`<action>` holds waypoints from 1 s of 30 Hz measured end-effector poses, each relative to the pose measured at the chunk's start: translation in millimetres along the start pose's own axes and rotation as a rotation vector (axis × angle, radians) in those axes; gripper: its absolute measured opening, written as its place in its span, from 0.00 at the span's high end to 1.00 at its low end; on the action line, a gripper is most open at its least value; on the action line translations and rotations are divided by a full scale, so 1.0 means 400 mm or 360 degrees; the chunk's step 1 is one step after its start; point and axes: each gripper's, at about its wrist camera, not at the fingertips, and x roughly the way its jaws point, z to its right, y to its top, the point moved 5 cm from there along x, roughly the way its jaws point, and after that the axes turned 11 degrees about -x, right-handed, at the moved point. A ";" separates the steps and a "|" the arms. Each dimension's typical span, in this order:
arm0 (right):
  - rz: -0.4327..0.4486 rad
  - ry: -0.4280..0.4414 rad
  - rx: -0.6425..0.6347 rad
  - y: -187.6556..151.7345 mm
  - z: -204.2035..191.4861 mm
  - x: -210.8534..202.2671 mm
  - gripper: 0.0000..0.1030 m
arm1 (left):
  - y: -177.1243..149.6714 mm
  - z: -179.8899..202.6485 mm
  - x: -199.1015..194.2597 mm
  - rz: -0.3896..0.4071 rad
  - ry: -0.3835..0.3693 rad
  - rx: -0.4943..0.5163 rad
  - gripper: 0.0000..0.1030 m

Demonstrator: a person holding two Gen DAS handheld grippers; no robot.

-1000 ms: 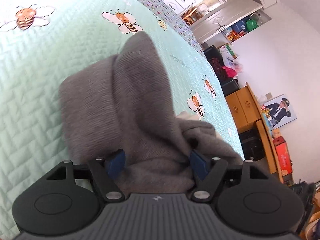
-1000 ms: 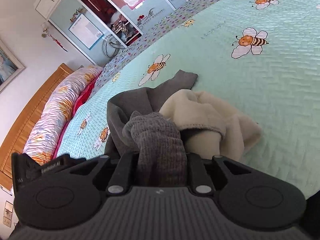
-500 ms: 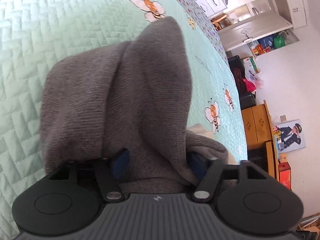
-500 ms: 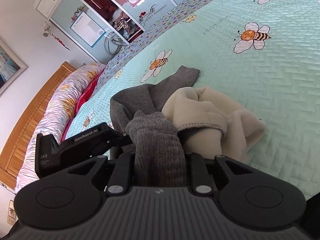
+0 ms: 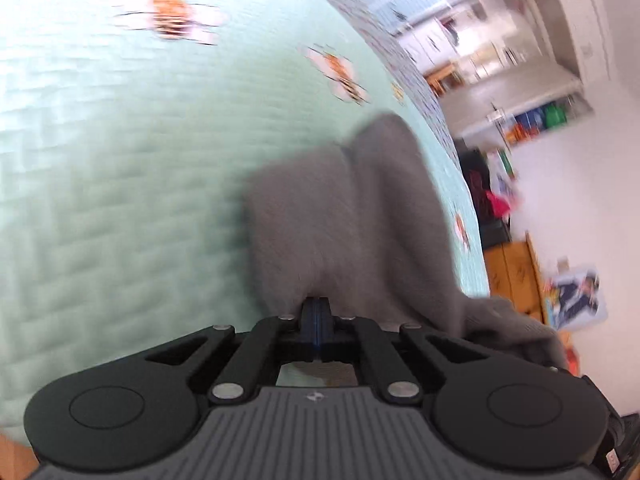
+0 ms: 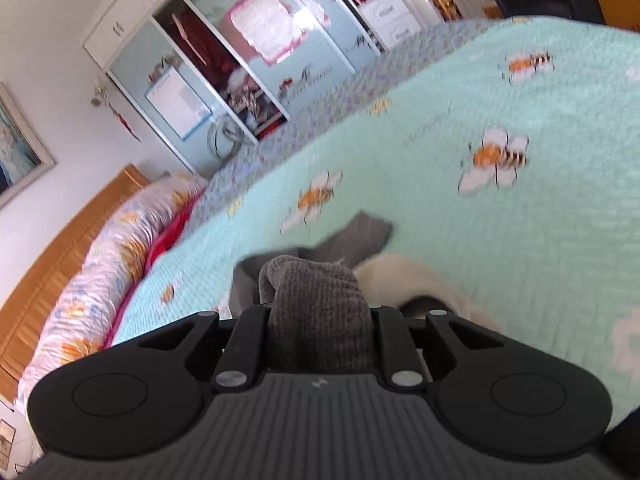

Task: Fold clothes

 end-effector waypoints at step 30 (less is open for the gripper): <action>-0.0254 0.0031 0.0094 -0.113 0.017 0.052 0.60 | -0.237 0.235 0.128 -0.0125 0.0272 0.1586 0.33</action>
